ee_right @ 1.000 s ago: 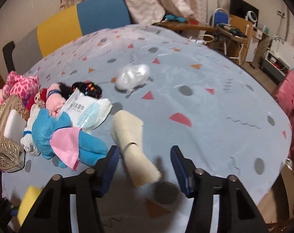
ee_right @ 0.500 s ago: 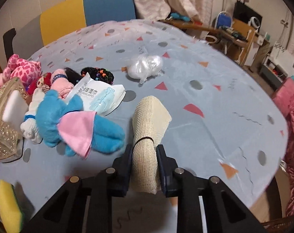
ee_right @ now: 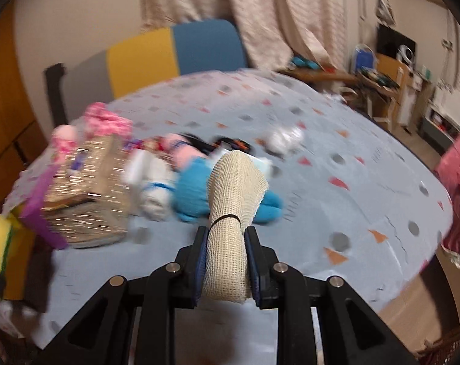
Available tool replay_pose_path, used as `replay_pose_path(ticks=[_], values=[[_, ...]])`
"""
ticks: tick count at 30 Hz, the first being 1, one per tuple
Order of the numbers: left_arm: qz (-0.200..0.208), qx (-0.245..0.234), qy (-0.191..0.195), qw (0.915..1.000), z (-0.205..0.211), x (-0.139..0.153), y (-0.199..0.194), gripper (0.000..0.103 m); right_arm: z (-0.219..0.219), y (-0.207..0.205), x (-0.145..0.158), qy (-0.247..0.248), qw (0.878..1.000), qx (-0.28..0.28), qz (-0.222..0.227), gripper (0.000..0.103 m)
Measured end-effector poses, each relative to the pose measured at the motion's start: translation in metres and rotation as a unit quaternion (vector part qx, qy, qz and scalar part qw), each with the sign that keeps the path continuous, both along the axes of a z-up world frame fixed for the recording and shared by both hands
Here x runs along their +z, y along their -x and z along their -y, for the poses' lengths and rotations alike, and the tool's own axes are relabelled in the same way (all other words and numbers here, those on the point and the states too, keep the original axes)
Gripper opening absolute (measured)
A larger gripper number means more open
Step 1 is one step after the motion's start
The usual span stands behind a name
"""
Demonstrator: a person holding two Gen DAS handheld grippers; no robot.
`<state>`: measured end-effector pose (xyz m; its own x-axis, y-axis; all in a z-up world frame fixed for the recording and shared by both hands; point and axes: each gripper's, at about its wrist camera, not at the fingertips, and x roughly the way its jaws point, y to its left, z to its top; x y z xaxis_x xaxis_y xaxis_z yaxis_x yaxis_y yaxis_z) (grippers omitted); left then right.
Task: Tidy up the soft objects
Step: 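Carry both items to the gold tin and release the sponge from the left tool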
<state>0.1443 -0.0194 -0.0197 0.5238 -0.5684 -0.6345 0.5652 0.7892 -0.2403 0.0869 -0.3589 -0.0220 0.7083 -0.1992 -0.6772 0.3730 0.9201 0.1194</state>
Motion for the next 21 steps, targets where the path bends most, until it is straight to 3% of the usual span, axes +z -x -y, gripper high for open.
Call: replay_pose_path(ticks=[6,12,15,21], values=[[-0.02,0.08,-0.016,0.9965,-0.062,0.004,-0.041,0.069,-0.08,-0.013,0.029,-0.012,0.995,0.094,0.039,0.023],[-0.032,0.144,-0.067,0.9868,-0.109,-0.008,-0.081,0.069,-0.165,-0.037,0.045,-0.015,0.976,0.212,0.039,0.023],[-0.04,0.176,-0.096,0.9789,-0.131,-0.019,-0.104,0.069,-0.206,-0.053,0.043,-0.019,0.966,0.256,0.026,0.023],[-0.1,0.227,-0.112,0.9622,-0.171,-0.048,-0.152,0.069,-0.268,-0.09,0.032,-0.023,0.952,0.304,0.002,0.023]])
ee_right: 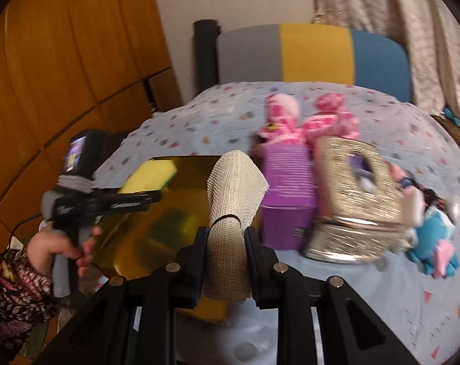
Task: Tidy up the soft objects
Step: 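Carry both items to the gold tin and release the sponge from the left tool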
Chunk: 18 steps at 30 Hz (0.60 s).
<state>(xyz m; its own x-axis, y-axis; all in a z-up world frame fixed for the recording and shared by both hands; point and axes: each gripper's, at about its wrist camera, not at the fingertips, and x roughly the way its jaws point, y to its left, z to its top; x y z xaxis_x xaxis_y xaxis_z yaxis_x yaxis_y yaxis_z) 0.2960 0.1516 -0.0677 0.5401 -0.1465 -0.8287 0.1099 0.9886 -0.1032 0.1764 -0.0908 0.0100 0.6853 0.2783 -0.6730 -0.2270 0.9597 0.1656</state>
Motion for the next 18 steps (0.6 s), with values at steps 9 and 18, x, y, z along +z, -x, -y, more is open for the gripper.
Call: replay_pose_path(ticks=[9,18], values=[[-0.056,0.029,0.002,0.998,-0.02,-0.032,-0.056,0.07,-0.046,-0.029,-0.026,0.0,0.999,0.032,-0.044,0.023],[-0.034,0.007,0.017,0.9993,-0.011,-0.014,-0.055,0.103,-0.059,-0.053,-0.045,0.005,0.997,0.032,-0.071,0.024]])
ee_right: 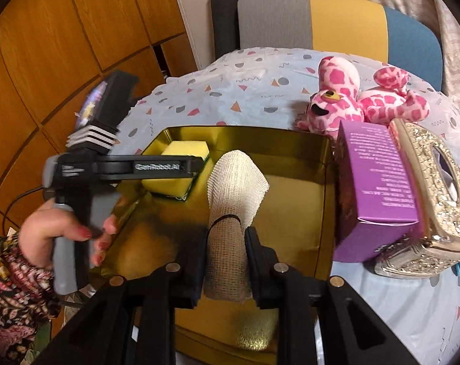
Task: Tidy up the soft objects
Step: 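Carry both items to the gold tin and release the sponge from the left tool, then lower the beige rolled towel into the gold tin and open the right tool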
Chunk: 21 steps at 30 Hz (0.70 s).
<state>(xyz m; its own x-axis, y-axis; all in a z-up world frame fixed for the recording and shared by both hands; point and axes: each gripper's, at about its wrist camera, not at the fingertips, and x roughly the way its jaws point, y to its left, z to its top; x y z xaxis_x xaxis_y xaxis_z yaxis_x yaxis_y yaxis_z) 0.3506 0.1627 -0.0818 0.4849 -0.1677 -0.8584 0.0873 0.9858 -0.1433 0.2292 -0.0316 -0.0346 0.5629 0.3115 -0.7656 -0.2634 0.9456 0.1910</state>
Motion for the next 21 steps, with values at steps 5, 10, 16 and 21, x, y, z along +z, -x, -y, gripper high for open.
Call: replay_pose_path(ticks=[5,10,16,21], values=[[0.039,0.041,0.012,0.9983,-0.02,0.025,0.019,0.103,-0.001,-0.015,-0.012,-0.001,1.0,-0.009,-0.022,0.024],[0.105,0.096,-0.014,0.9897,-0.043,0.044,0.063,0.103,-0.006,-0.035,-0.024,-0.005,0.999,-0.014,-0.043,0.024],[0.119,0.123,-0.001,0.9853,-0.053,0.037,0.105,0.103,-0.02,-0.067,-0.033,-0.013,0.998,-0.018,-0.066,0.025],[0.112,0.129,0.002,0.9853,-0.051,0.027,0.122,0.103,-0.034,-0.092,-0.037,-0.001,0.998,-0.023,-0.064,0.025]])
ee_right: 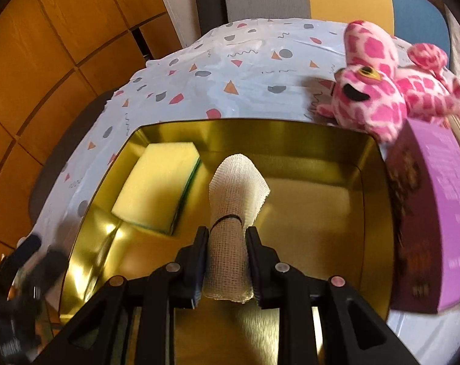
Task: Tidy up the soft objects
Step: 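Lower the beige rolled towel into the gold tin and open the right tool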
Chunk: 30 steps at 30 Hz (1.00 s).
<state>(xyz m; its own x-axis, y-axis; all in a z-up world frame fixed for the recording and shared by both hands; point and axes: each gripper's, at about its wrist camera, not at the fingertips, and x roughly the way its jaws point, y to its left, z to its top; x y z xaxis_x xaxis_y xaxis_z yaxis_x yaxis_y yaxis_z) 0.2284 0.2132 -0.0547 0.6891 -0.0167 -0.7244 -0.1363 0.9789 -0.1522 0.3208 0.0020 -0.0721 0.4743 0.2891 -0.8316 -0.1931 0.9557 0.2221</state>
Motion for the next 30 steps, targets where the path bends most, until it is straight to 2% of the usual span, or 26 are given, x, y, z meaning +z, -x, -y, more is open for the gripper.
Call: replay_pose_path(ticks=[5,8,10,11,15,17,22,27,29,30], values=[[0.003,0.004,-0.009,0.9999,0.001,-0.004,0.016,0.103,-0.007,-0.017,-0.006,-0.005,1.0,-0.014,0.001,0.025],[0.01,0.026,0.009,0.9996,-0.007,-0.005,0.026,0.103,-0.015,-0.026,-0.01,-0.01,1.0,-0.021,0.003,0.025],[0.014,0.038,0.025,0.9989,-0.013,-0.005,0.031,0.103,-0.021,-0.033,-0.011,-0.034,0.999,-0.016,0.004,0.027],[0.016,0.044,0.029,0.9985,-0.016,-0.005,0.033,0.103,-0.024,-0.035,-0.011,-0.041,0.999,-0.011,0.006,0.03],[0.019,0.065,0.034,0.9971,-0.026,-0.005,0.04,0.103,-0.024,-0.031,-0.004,-0.055,0.998,-0.01,0.008,0.032],[0.021,0.073,0.039,0.9963,-0.031,-0.006,0.043,0.103,-0.02,-0.02,0.004,-0.069,0.998,0.008,0.012,0.037],[0.02,0.079,0.065,0.9945,-0.032,-0.008,0.048,0.103,-0.011,0.022,0.026,-0.054,0.996,0.05,0.045,0.037],[0.023,0.057,0.058,0.9965,-0.015,-0.005,0.053,0.103,0.002,0.072,0.056,-0.001,0.99,0.074,0.121,0.037],[0.024,0.046,0.052,0.9973,-0.007,-0.003,0.054,0.103,0.014,0.093,0.069,0.036,0.986,0.05,0.156,0.037],[0.028,0.035,0.05,0.9977,0.0,-0.001,0.056,0.103,0.019,0.098,0.071,0.04,0.985,0.042,0.162,0.037]])
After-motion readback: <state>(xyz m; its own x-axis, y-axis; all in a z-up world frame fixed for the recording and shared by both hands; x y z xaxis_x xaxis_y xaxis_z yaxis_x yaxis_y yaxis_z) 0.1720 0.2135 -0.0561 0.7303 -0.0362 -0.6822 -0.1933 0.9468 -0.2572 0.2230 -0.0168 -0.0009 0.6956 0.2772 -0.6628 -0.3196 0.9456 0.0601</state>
